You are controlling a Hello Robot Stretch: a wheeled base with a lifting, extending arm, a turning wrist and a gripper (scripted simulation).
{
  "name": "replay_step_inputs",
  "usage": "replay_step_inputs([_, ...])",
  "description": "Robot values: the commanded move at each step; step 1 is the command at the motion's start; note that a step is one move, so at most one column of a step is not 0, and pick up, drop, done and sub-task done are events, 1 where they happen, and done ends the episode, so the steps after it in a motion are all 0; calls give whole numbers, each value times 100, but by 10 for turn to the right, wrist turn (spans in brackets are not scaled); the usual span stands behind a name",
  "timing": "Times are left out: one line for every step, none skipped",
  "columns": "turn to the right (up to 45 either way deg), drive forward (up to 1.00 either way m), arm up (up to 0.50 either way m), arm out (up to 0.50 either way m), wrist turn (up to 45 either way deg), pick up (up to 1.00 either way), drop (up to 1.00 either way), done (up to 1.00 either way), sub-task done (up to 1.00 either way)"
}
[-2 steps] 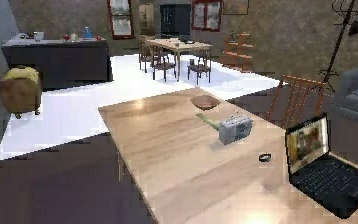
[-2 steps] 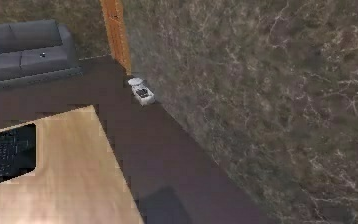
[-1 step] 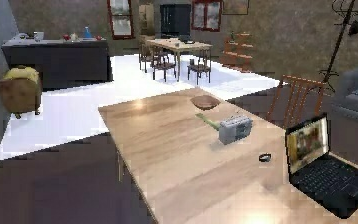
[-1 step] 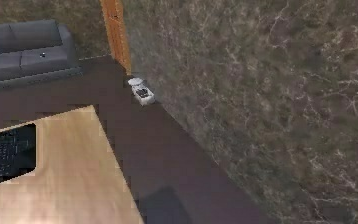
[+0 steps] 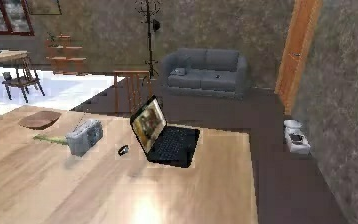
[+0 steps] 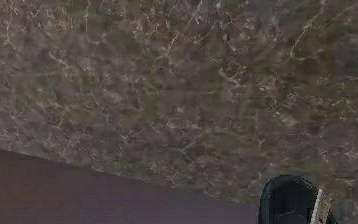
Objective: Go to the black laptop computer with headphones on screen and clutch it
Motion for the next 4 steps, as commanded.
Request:
replay_step_inputs([450, 0, 0, 0, 0, 0, 0, 0, 0])
replay_step_inputs([450, 0, 0, 0, 0, 0, 0, 0, 0])
replay_step_inputs([180, 0, 0, 0, 0, 0, 0, 0, 0])
replay_step_inputs([0, 35, 0, 0, 0, 0, 0, 0, 0])
